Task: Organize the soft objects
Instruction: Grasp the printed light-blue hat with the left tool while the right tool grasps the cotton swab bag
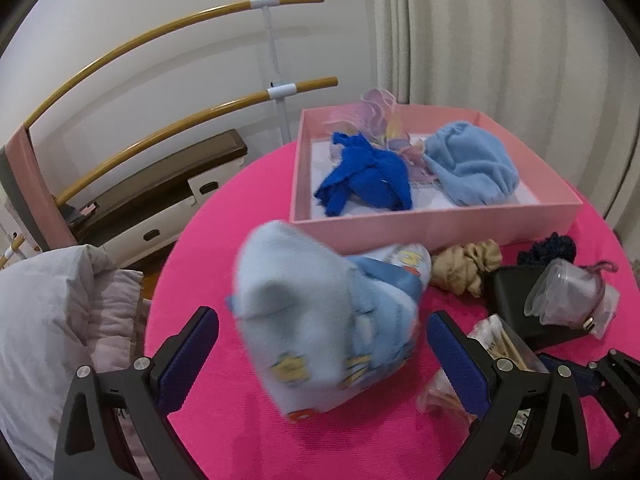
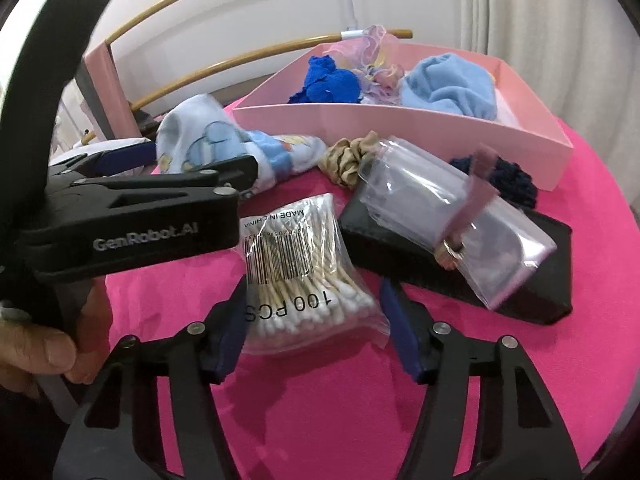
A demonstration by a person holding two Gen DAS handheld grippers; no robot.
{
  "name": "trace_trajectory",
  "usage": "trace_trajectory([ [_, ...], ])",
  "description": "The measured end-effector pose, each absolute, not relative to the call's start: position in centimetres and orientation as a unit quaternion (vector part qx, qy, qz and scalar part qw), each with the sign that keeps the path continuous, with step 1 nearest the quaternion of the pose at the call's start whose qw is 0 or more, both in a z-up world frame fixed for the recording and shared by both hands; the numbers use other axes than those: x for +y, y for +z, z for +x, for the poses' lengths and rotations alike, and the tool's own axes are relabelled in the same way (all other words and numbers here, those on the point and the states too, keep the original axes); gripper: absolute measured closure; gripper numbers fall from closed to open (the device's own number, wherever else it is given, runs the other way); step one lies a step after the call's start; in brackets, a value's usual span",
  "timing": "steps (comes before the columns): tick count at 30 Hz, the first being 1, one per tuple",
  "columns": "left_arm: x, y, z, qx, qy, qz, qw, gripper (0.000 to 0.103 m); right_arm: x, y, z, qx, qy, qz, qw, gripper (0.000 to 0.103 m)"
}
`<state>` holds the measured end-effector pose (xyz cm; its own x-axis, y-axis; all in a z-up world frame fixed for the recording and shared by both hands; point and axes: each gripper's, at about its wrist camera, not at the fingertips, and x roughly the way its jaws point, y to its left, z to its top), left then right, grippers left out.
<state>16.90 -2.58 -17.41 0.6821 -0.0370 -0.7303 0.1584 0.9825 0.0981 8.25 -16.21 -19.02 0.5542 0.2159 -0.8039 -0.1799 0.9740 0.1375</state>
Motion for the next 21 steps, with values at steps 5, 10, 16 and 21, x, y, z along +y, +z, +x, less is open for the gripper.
trace_trajectory([
  [5, -2.9, -19.2, 18.5, 0.41, -0.031, 0.079, 0.908, 0.004, -16.5, -19.0, 8.0, 0.458, 0.114, 0.024, 0.881, 0.046],
  [10, -2.3, -18.8, 18.4, 0.417, -0.065, 0.038, 0.906, 0.029, -16.6, -18.9, 7.6, 0.459, 0.125, 0.035, 0.879, 0.05],
  [16, -1.4, -18.4, 17.2, 0.414, -0.065, 0.031, 0.907, 0.032, -16.4, -18.8, 6.9, 0.46, 0.135, 0.036, 0.877, 0.052],
  [21, -0.7, -16.7, 14.8, 0.402, -0.056, 0.031, 0.914, 0.032, -16.2, -18.0, 6.3, 0.452, 0.138, 0.035, 0.88, 0.052],
])
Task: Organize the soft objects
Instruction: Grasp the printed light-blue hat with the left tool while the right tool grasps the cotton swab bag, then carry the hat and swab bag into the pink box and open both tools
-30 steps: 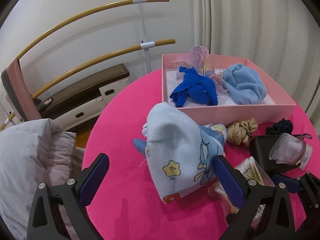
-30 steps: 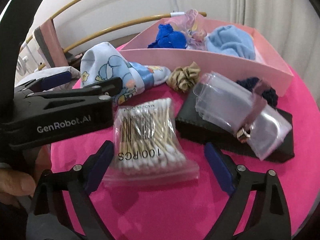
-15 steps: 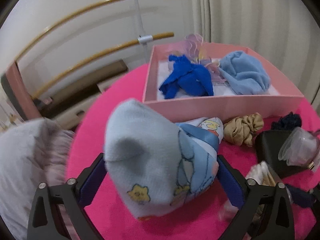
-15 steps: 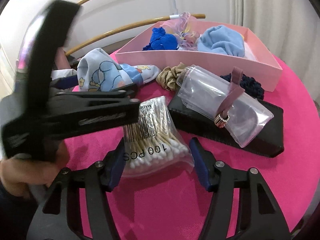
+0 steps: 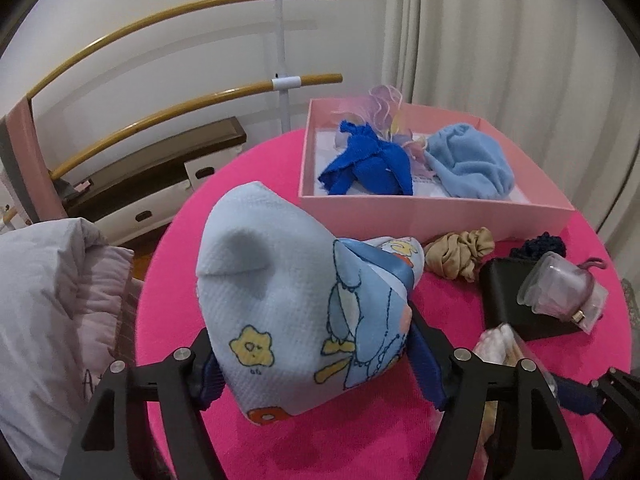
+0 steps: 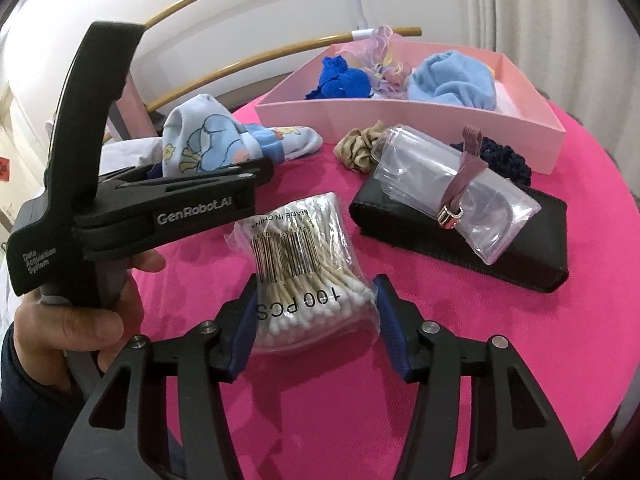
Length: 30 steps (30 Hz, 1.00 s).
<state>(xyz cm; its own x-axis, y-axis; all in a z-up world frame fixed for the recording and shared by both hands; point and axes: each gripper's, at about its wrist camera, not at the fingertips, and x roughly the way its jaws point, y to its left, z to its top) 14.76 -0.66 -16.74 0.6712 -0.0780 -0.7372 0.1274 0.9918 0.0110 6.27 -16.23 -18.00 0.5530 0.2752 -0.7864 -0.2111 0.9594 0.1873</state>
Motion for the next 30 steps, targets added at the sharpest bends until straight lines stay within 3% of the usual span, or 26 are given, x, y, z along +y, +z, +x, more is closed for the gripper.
trace_trajectory([
  [17, 0.3, -8.6, 7.7, 0.341, -0.058, 0.033, 0.938, 0.032, -18.7, -11.8, 4.9, 0.391, 0.13, 0.056, 0.909, 0.052],
  [30, -1.6, -3.5, 9.7, 0.303, -0.072, 0.038, 0.949, 0.032, -22.6, -5.5, 10.2, 0.338, 0.111, 0.05, 0.933, 0.052],
])
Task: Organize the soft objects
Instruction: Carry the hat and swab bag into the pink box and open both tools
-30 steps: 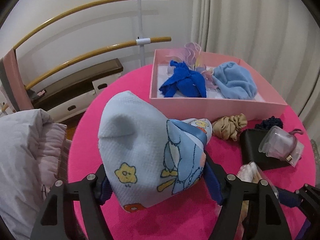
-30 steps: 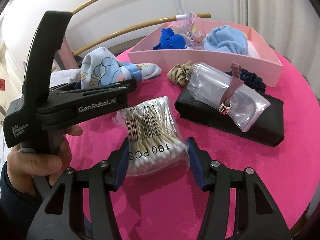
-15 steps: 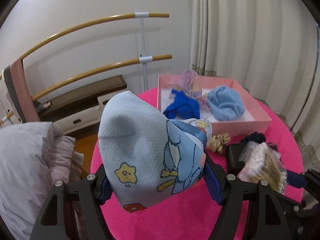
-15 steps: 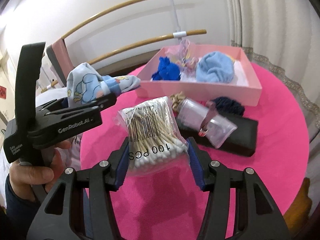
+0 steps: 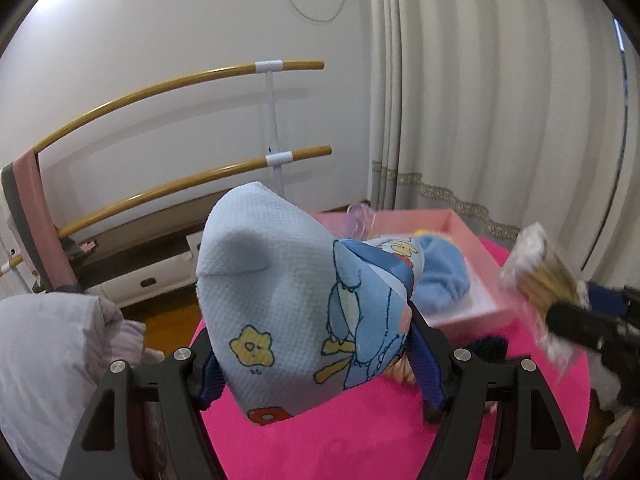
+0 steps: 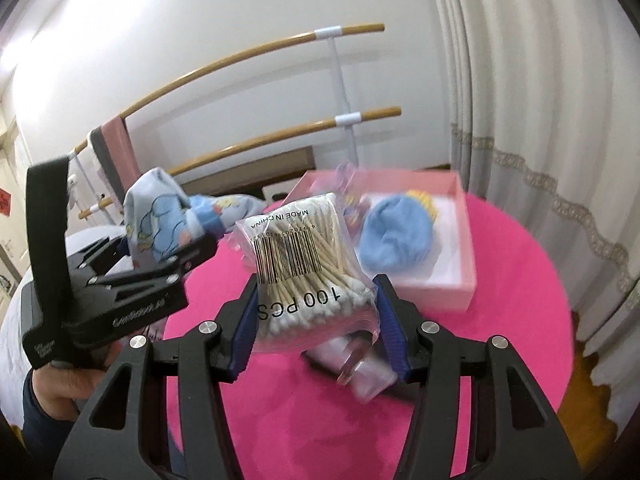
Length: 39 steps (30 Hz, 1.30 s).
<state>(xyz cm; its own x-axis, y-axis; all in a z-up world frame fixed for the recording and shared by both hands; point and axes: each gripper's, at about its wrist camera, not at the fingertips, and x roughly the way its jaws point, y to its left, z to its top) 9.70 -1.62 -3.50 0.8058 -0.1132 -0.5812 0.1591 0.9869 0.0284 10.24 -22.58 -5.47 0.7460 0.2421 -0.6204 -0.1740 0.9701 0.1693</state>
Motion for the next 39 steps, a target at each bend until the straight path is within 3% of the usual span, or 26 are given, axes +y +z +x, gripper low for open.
trace_trajectory([
  [13, -4.2, -0.8, 17.3, 0.304, -0.077, 0.034, 0.949, 0.032, -26.2, -2.2, 20.8, 0.347, 0.089, 0.048, 0.933, 0.052],
  [39, -7.3, -3.8, 27.5, 0.36, -0.068, 0.038, 0.93, 0.031, -28.0, -8.0, 32.2, 0.431, 0.066, 0.072, 0.897, 0.052],
])
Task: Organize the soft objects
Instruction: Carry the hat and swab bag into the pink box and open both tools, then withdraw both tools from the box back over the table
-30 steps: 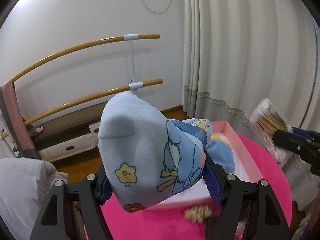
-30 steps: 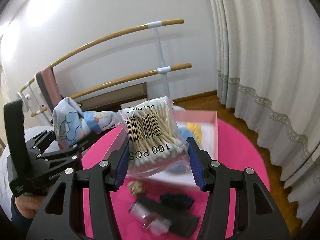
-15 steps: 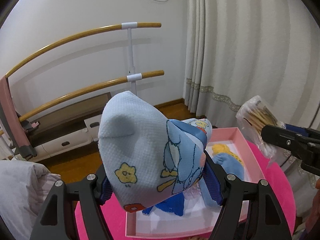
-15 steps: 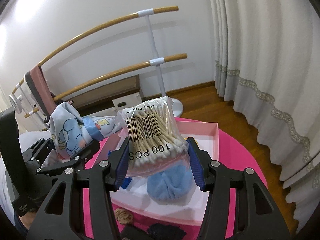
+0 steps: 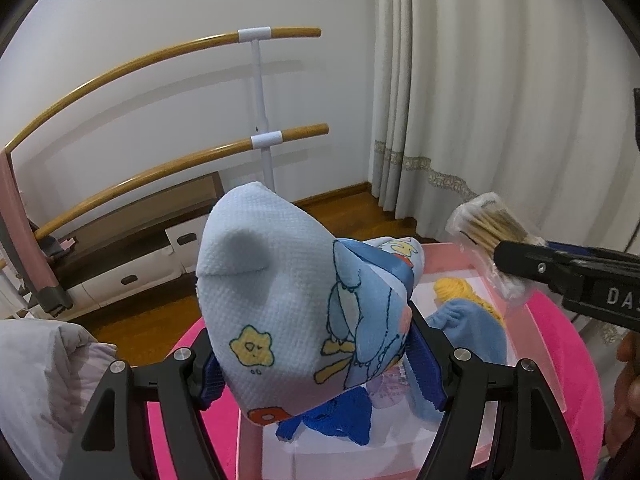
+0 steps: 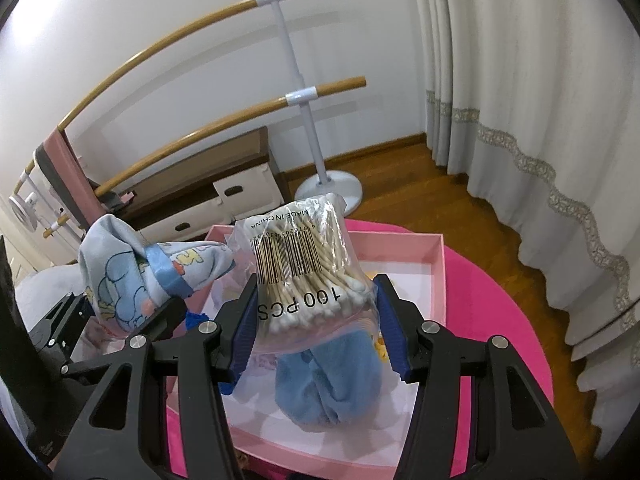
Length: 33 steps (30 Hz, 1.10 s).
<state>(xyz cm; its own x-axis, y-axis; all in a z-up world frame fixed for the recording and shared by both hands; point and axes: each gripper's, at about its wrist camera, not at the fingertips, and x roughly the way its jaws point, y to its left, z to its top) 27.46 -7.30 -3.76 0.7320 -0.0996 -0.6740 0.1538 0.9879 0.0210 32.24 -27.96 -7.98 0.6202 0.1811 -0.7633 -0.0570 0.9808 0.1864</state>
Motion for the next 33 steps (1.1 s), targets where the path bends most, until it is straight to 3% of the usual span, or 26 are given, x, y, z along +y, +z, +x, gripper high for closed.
trace_trajectory([
  [10, -8.6, -5.3, 29.7, 0.375, -0.074, 0.05, 0.923, 0.028, -28.6, -10.5, 33.4, 0.456, 0.062, 0.088, 0.884, 0.05],
  [14, -9.7, -6.1, 30.3, 0.385, -0.073, 0.074, 0.917, 0.01, -28.8, -11.3, 33.6, 0.463, 0.059, 0.094, 0.88, 0.029],
  [17, -9.5, -6.0, 30.1, 0.373, -0.063, 0.074, 0.923, 0.001, -29.4, -11.4, 32.9, 0.452, 0.056, 0.113, 0.883, 0.0],
  [33, -6.2, -3.3, 21.6, 0.32, -0.044, 0.055, 0.945, 0.001, -28.5, -4.5, 24.3, 0.362, 0.033, 0.109, 0.925, 0.0],
])
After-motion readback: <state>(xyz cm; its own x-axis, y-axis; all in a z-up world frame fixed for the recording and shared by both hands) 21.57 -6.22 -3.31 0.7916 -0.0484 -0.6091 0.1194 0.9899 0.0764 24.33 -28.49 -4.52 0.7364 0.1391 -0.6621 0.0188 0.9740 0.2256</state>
